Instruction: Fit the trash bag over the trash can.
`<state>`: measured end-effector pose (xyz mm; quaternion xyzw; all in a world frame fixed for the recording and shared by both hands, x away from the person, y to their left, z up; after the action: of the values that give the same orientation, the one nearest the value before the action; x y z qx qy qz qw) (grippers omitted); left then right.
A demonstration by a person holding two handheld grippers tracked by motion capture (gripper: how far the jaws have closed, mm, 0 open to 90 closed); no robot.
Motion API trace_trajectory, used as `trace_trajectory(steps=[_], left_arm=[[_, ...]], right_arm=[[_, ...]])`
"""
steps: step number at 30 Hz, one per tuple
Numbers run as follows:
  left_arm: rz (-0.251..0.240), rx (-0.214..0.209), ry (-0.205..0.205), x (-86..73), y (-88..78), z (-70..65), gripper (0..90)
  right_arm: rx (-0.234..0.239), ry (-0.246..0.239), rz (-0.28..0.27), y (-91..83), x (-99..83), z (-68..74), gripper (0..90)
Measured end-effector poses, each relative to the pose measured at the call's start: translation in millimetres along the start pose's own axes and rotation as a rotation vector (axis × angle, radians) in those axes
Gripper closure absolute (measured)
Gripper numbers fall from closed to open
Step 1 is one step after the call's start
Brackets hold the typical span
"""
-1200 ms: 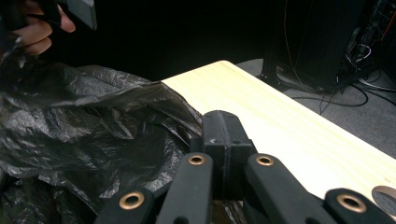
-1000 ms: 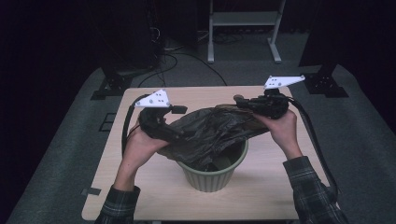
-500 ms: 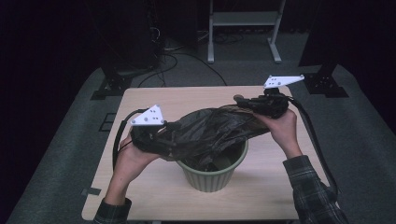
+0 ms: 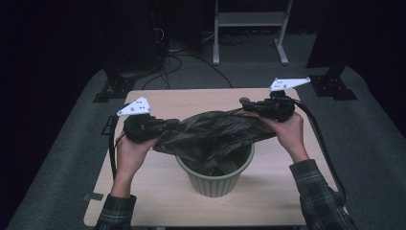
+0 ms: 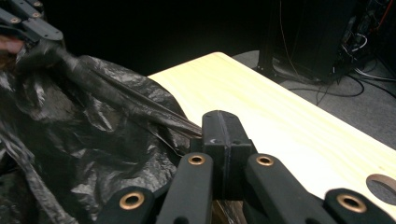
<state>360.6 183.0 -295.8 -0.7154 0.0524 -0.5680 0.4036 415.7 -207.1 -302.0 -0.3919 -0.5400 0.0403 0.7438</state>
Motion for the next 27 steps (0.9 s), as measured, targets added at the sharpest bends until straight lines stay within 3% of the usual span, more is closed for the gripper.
trace_trajectory(steps=[4,10,13,15,16,17,18,21,23,25,26,27], left_arm=[[0.021,0.03,-0.028,-2.8,9.7,12.5,90.0],[0.035,0.009,-0.103,-19.7,29.8,36.0,90.0],[0.078,-0.002,-0.127,-27.9,44.0,39.4,90.0],[0.123,0.021,-0.13,-32.5,51.1,40.3,90.0],[0.119,0.01,-0.137,-34.8,52.5,41.3,90.0],[0.106,-0.005,-0.144,-36.5,52.2,41.7,90.0],[0.099,-0.009,-0.145,-37.5,49.7,40.9,90.0],[0.094,-0.01,-0.139,-38.0,45.9,39.6,90.0],[0.088,-0.013,-0.141,-38.5,42.9,38.5,90.0],[0.084,-0.018,-0.138,-39.1,40.8,38.0,90.0],[0.081,-0.017,-0.139,-39.8,39.7,37.7,90.0],[0.081,-0.017,-0.139,-39.8,39.7,37.7,90.0]], right_arm=[[-0.013,0.006,0.035,10.4,-1.6,-1.9,90.0],[0.002,0.022,0.06,27.1,-5.2,-6.3,90.0],[0.002,0.026,0.097,40.2,-9.0,-5.6,90.0],[-0.015,0.025,0.13,47.1,-11.9,-4.7,90.0],[-0.019,0.025,0.137,49.1,-14.0,-5.4,90.0],[-0.01,0.032,0.129,48.1,-15.8,-6.3,90.0],[0.0,0.05,0.07,37.7,-17.9,-7.3,80.7],[0.017,0.063,0.023,22.2,-17.3,-8.2,75.0],[0.026,0.053,-0.021,5.7,-16.1,-4.2,69.6],[0.075,0.022,-0.065,-7.9,-15.2,2.9,64.3],[0.118,-0.023,-0.082,-14.7,-14.8,11.7,61.1],[0.118,-0.023,-0.082,-14.7,-14.8,11.7,61.1]])
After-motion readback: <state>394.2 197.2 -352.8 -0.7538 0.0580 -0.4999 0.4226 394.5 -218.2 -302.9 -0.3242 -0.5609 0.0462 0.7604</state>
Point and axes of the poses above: each handheld gripper's, and its own axes: y roughly forward along the jaws, x roughly out of its top, z roughly to its left, the point moved 1 cm from there along y, roughly forward along the jaws, and after that the axes turned 15 degrees about z, right-handed, at the moved point
